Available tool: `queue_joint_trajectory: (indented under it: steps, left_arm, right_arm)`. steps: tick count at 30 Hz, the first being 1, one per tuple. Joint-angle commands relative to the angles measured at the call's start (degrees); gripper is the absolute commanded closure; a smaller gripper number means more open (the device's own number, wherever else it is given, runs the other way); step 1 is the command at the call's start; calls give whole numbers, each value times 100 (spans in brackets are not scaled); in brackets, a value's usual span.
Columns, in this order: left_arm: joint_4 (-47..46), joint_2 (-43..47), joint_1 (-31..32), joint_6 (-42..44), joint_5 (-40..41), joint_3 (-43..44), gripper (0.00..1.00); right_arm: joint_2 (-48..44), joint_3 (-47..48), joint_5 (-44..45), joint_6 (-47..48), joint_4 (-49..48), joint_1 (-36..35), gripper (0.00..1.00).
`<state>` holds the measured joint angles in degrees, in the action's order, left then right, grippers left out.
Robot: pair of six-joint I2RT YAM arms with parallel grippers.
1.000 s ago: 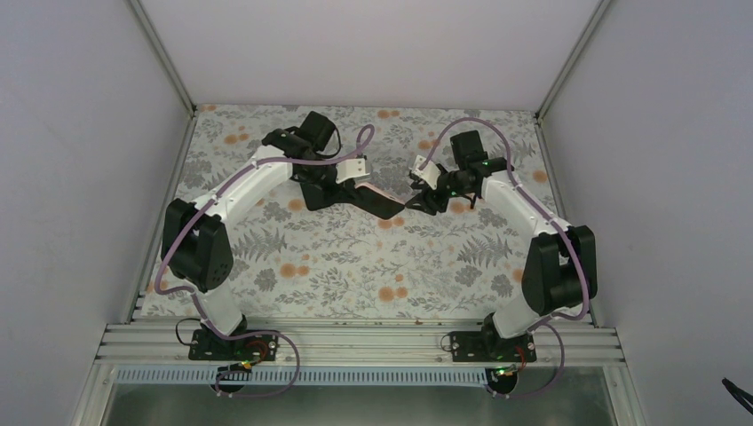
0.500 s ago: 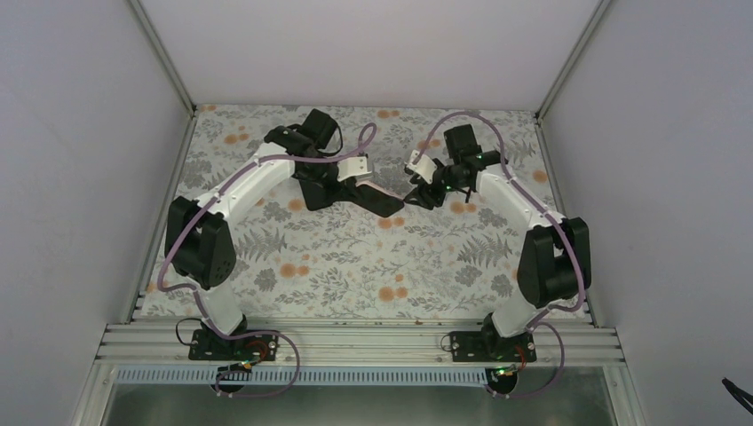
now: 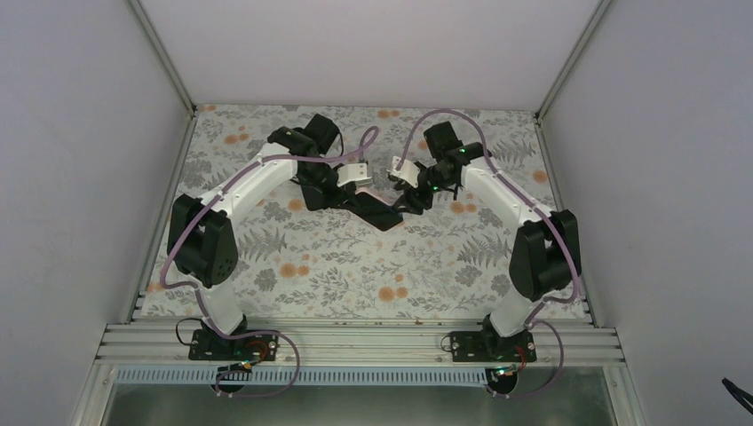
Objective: Take the phone out of the phone case
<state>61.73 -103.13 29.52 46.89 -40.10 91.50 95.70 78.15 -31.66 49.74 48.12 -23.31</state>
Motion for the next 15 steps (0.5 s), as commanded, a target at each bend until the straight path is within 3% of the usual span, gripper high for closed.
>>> queue_joint_trajectory:
  steps: [1,9,15]
  left_arm:
    - [-1033,266,258,-131,-799,205,98]
    - [-1829,565,240,-454,-550,54,98]
    - [-2603,716,236,-657,-154,-188,98]
  right_arm:
    - [515,446,-2135,520,858,-399,32]
    - [1235,939,-2962,1775,2547,-779,33]
    - [1158,781,-3237,1793,2562,-1115,37]
